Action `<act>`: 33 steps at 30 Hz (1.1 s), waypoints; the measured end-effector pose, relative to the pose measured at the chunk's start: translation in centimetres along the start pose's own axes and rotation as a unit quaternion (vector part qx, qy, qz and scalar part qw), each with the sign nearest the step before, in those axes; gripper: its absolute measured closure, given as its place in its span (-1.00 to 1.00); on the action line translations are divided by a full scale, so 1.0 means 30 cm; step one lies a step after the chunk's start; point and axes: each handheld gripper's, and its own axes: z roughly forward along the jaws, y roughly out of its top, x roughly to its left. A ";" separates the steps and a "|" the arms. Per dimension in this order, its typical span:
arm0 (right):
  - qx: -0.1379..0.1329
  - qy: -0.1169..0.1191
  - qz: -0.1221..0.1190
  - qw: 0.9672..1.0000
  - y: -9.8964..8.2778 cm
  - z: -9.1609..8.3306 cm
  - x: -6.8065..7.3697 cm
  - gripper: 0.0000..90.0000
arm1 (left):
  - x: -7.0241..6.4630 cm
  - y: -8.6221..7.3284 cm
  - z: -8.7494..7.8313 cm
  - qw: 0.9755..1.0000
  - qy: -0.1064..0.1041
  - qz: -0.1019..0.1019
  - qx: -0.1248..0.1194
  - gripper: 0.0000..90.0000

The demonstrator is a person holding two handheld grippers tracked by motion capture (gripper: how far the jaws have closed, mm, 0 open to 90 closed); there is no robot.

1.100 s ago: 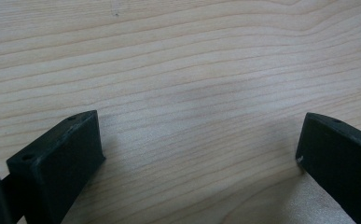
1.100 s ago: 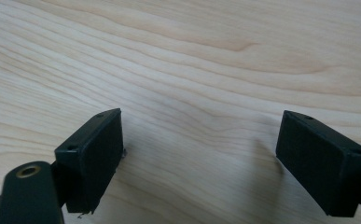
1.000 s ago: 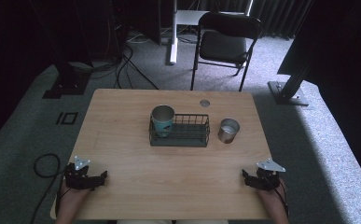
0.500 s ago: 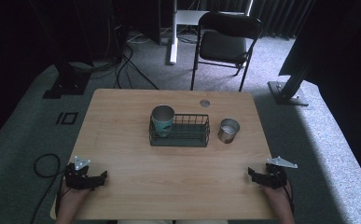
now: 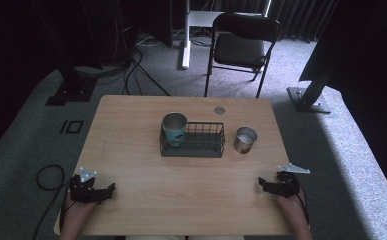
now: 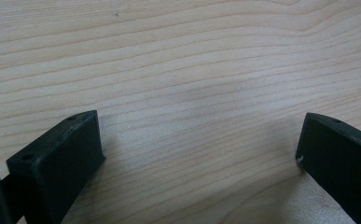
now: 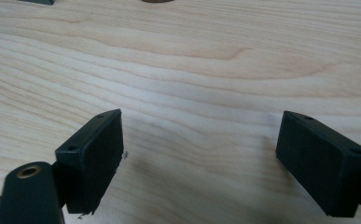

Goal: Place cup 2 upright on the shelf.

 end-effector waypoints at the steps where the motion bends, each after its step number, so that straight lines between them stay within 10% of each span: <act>1: 0.001 0.001 -0.003 1.000 0.005 0.004 0.004 -0.67 | 0.000 0.000 0.000 1.000 0.000 0.000 0.000 -0.98; 33: -0.046 0.023 0.000 0.999 0.183 0.069 0.023 -0.67 | 0.000 0.000 0.000 1.000 0.000 -0.001 0.000 -0.98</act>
